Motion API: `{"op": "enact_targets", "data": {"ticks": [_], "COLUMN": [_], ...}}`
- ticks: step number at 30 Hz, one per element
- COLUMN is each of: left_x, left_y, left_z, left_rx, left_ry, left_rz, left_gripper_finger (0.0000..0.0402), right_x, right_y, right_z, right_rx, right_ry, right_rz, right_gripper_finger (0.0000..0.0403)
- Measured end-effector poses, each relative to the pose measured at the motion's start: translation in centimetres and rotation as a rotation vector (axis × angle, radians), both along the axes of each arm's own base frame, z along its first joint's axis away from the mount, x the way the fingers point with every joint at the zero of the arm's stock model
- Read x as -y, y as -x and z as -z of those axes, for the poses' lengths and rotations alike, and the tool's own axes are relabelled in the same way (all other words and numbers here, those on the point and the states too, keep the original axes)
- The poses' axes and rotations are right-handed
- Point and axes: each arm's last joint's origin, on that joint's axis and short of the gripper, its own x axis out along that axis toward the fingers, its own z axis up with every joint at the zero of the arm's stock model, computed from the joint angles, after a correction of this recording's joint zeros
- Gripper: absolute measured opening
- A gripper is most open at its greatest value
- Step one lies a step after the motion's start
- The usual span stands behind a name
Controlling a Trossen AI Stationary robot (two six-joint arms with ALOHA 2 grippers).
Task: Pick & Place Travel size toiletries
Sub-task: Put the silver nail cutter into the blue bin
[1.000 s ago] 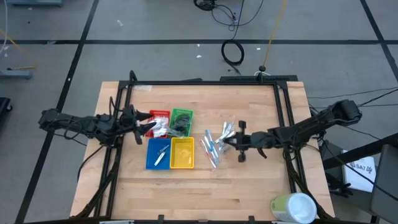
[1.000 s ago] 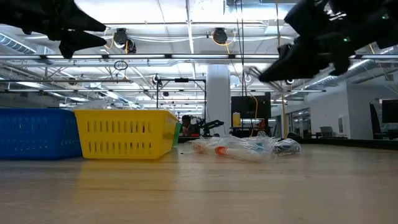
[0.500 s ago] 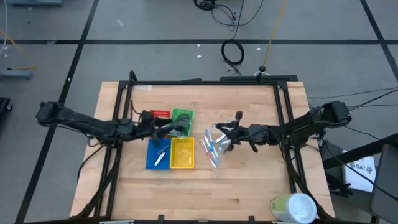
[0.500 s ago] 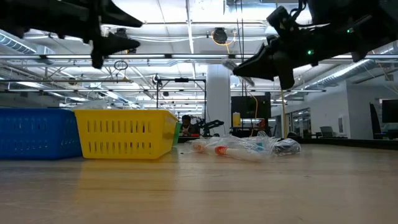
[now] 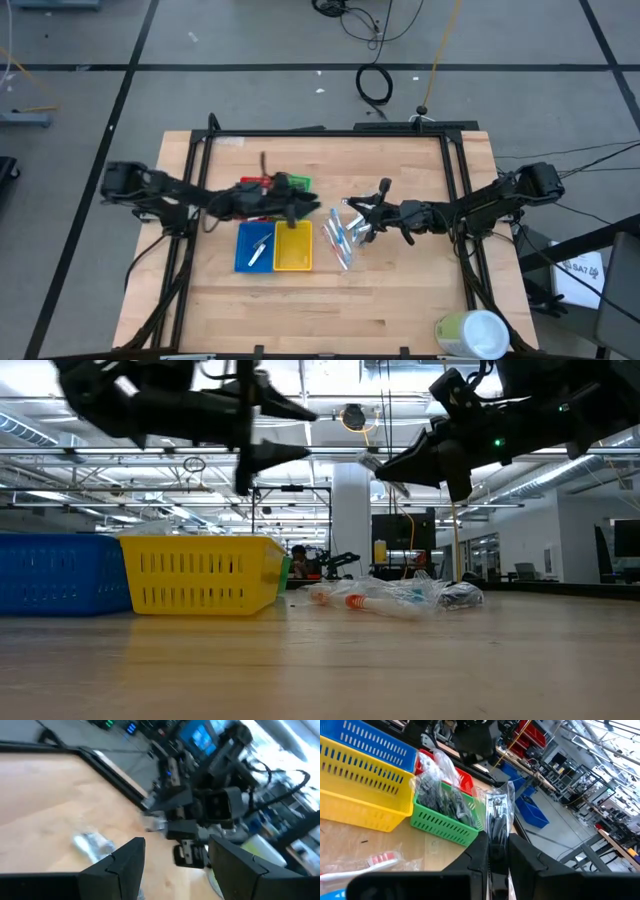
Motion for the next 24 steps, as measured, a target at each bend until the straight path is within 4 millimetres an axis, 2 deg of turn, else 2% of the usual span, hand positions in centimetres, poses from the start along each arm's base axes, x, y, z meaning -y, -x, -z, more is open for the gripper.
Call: {"op": "enact_targets", "data": {"ticks": [4, 11, 17, 24], "left_x": [-0.3, -0.7, -0.6, -1.1], "left_y": [-3.2, -6.9, -8.3, -8.4], "left_z": [0.1, 1.1, 1.0, 0.8], "left_rx": [-0.063, -0.142, -0.136, -0.130], "left_ry": [-0.009, -0.022, -0.037, -0.044], "left_rz": [0.068, 0.087, 0.108, 0.086], "left_gripper_finger": [0.0214, 0.0214, 0.0214, 0.0214], "right_x": [-0.3, -0.3, -0.3, -0.3], "right_y": [0.0, 0.0, 0.0, 0.0], "right_z": [0.0, 0.1, 0.1, 0.1], "right_rx": [-0.002, -0.010, -0.014, -0.009], "right_ry": [0.004, 0.007, 0.008, 0.008], "right_rz": [-0.011, -0.012, -0.009, -0.009], "right_gripper_finger": [0.0040, 0.0040, 0.0040, 0.0040]}}
